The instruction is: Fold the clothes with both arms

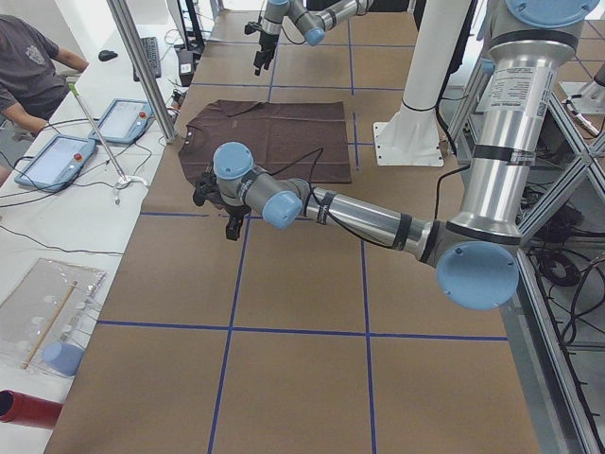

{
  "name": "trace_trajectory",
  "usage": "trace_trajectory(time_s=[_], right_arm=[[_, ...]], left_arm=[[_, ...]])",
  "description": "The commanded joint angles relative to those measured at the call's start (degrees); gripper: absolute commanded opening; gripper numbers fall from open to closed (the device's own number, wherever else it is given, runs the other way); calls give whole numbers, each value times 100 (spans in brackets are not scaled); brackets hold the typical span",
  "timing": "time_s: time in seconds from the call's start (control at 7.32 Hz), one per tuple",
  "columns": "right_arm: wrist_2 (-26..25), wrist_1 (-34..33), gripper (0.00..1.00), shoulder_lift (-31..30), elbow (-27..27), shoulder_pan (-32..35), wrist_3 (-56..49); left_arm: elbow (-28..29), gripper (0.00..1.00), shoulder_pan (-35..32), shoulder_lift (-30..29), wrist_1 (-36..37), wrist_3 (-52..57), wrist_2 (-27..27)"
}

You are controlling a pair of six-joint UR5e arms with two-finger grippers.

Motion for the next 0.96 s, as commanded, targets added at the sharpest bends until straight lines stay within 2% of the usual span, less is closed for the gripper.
trace_trajectory(time_s=[0.0,0.14,0.27,0.41,0.55,0.68,0.82], right_arm=[[204,-164,100,-426,498,48,-58],[240,-165,100,-446,526,66,-137],[145,-157,100,-507,656,57,-68],[83,-148,100,-699,849,48,-58],[83,-104,100,-858,938,40,-50],[65,-78,100,-894,1017,13,-41],[65,-77,100,-903,1018,4,3]], left_arm=[[915,100,799,-1123,-243,-1679,499],[1651,96,1159,-1598,-435,-1782,965],[2354,96,1363,-1968,-663,-1801,1196],[2553,93,1574,-1998,-935,-1801,1764],[2938,88,1593,-2181,-1242,-1870,1866],[3411,79,1750,-2609,-1411,-2558,1875],[3590,79,1865,-2735,-1517,-2591,1962]])
